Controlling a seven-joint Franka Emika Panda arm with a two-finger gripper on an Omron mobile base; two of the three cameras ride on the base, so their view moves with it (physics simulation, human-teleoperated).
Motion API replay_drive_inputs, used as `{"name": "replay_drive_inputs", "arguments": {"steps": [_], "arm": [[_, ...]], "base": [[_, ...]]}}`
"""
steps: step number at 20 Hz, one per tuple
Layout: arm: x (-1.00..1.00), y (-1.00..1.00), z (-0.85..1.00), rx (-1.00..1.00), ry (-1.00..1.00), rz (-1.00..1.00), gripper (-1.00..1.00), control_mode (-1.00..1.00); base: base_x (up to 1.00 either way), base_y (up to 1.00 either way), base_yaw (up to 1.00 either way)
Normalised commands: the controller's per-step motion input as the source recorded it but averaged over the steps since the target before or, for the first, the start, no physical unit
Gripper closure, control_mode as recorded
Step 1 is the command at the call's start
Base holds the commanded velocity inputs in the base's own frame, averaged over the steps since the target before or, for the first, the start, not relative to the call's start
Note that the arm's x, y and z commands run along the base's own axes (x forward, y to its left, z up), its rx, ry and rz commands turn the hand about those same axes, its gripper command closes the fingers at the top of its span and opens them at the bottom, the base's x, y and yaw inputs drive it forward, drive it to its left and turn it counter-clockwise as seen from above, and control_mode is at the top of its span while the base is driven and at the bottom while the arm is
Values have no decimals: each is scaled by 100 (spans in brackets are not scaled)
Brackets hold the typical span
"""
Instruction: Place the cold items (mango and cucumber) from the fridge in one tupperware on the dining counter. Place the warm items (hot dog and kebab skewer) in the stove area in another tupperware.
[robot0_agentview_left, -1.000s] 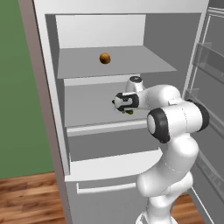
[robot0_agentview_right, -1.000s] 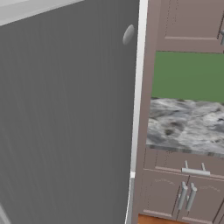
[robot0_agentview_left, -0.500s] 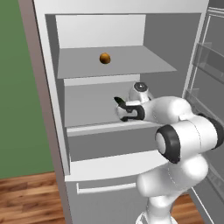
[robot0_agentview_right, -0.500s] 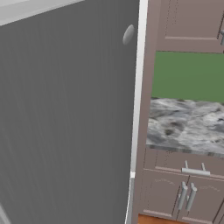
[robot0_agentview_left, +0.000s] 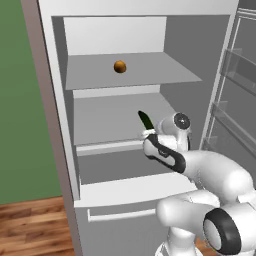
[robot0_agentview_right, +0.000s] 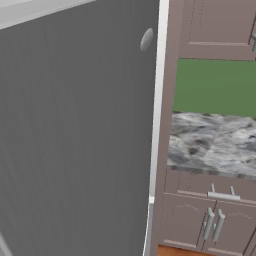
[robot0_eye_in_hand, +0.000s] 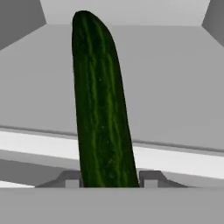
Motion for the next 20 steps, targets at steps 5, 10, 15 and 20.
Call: {"name": "replay_drive_inputs", "arguments": {"steps": [5, 10, 15, 20], "arm": [[-54, 0, 98, 1, 17, 0, 100, -100], [-81, 0, 69, 0, 10, 0, 100, -100], [-100, 0, 42, 0, 0, -1, 100, -100], [-100, 0, 43, 0, 0, -1, 100, -100]], "base": [[0, 0, 0], [0, 0, 0], [0, 0, 0], [0, 0, 0]]}}
